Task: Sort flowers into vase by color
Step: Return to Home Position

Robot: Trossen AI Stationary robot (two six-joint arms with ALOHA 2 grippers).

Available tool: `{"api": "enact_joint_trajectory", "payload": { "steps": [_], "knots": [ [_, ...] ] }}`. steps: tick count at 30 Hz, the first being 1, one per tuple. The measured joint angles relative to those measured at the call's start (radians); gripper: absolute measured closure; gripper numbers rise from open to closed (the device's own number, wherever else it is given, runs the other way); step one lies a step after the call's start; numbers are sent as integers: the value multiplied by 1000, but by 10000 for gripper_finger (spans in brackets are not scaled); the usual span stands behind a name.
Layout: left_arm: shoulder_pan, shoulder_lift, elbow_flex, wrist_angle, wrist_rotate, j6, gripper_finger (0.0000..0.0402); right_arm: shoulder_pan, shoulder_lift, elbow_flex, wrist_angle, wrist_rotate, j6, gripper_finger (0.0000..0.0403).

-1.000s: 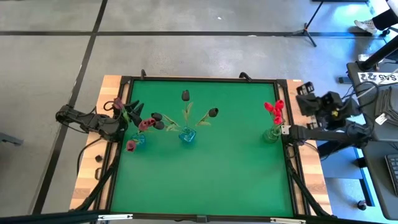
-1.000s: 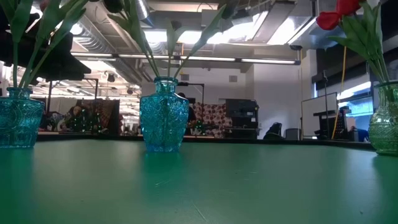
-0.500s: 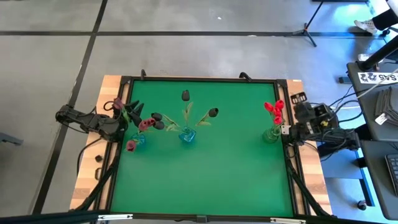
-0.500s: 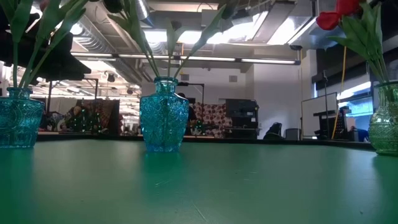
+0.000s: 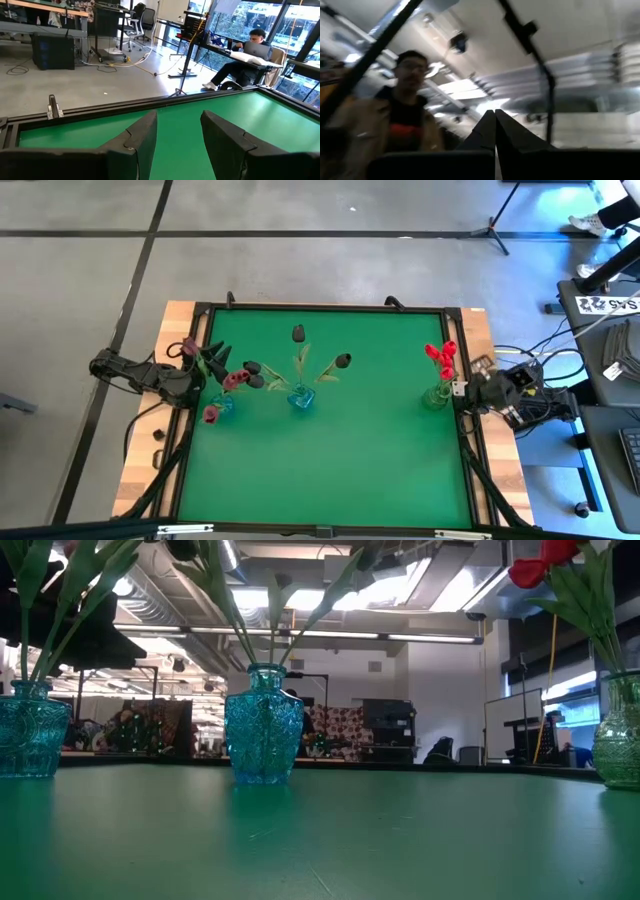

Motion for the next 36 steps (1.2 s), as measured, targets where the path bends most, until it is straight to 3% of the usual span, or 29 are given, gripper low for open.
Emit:
{"api": "enact_joint_trajectory", "payload": {
  "steps": [5,11,15,19,23,30,36],
  "knots": [
    [0,0,0,0,0,0,250,0,0,0,-3,-250,111,402],
    [0,0,0,0,0,0,250,0,0,0,-6,-326,227,402],
    [0,0,0,0,0,0,250,0,0,0,-59,-475,383,402],
    [0,0,0,0,0,0,250,0,0,0,-131,-557,435,402],
    [0,0,0,0,0,0,250,0,0,0,-278,-572,395,402],
    [0,0,0,-1,-1,0,250,0,0,0,-695,-546,189,402],
    [0,0,0,-1,-1,0,250,0,0,0,-745,-559,87,402]
  ]
}}
